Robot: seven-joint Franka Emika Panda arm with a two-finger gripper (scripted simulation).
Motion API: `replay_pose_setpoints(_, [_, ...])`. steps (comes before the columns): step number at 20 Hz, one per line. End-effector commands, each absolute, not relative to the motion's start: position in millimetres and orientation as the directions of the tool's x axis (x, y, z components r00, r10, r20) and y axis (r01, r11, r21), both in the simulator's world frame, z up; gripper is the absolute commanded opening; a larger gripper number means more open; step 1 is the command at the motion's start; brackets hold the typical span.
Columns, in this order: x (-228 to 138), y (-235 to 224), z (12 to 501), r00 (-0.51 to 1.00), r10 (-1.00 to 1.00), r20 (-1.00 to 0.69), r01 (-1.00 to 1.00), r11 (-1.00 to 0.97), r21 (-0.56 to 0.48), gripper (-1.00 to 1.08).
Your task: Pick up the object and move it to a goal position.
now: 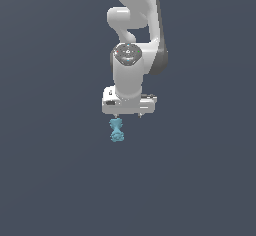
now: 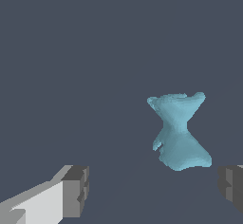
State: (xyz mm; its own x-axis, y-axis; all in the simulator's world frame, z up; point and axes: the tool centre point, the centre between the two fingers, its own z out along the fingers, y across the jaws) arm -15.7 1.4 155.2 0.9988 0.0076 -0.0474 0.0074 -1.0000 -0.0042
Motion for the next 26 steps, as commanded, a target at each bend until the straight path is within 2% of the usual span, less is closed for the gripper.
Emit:
replay_pose_setpoints(1, [-15.7, 1.4, 155.2, 0.999, 0.008, -0.047, 0.007, -1.0, -0.004, 1.0])
replay_pose_setpoints(16, [-18.8, -15.8, 161.2, 0.998, 0.031, -0.046, 0.031, -0.999, 0.008, 1.0])
replay_pose_setpoints(26, [-11.1, -36.6, 136.5, 0.996, 0.09, -0.022, 0.09, -0.996, 0.002, 1.0])
